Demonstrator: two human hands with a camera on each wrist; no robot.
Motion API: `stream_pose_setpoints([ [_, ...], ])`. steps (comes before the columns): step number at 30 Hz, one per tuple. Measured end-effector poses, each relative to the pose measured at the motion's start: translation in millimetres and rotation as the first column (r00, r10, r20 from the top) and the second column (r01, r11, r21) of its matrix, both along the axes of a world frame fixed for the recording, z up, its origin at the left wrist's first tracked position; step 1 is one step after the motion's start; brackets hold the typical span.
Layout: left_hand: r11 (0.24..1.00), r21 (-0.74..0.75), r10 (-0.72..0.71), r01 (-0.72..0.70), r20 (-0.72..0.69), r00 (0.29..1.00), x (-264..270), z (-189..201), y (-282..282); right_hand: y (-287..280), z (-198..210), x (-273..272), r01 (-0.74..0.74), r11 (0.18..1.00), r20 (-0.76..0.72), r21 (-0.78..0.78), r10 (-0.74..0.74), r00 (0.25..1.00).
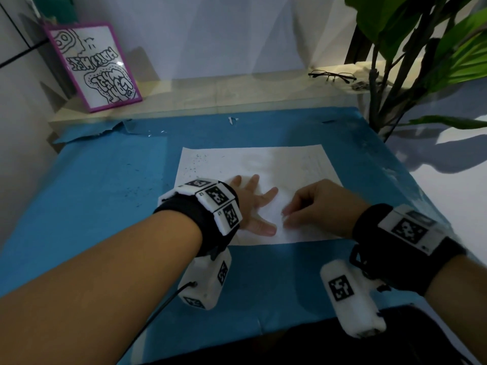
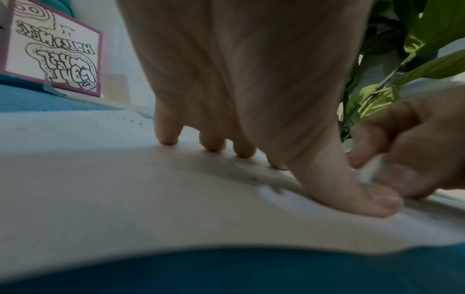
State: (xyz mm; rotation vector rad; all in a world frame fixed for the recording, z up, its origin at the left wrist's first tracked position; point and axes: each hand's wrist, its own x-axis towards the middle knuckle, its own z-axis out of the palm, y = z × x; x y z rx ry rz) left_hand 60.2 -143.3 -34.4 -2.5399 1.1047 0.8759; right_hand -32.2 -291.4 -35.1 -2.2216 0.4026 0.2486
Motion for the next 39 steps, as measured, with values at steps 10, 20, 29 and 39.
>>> stream_pose_setpoints([
  [10, 1.000, 0.011, -0.007, 0.007, 0.003, 1.000, -1, 1, 0, 12, -6, -10, -0.011, 0.999, 0.051, 0.046, 0.009, 0.999],
  [20, 0.989, -0.031, -0.145, 0.146, 0.046, 0.988, -36, 18, -4, -19, -27, -5, 0.457, 0.782, 0.186, 0.424, -0.569, 0.801],
  [29, 0.996, 0.043, 0.072, -0.083, 0.224, 0.972, -24, 13, 6, -19, -32, -1, 0.445, 0.778, 0.199, 0.442, -0.569, 0.797],
  [39, 0.993, 0.116, 0.023, -0.025, 0.015, 1.000, -27, 28, -5, -15, -34, -1, 0.398, 0.782, 0.236, 0.480, -0.552, 0.799],
])
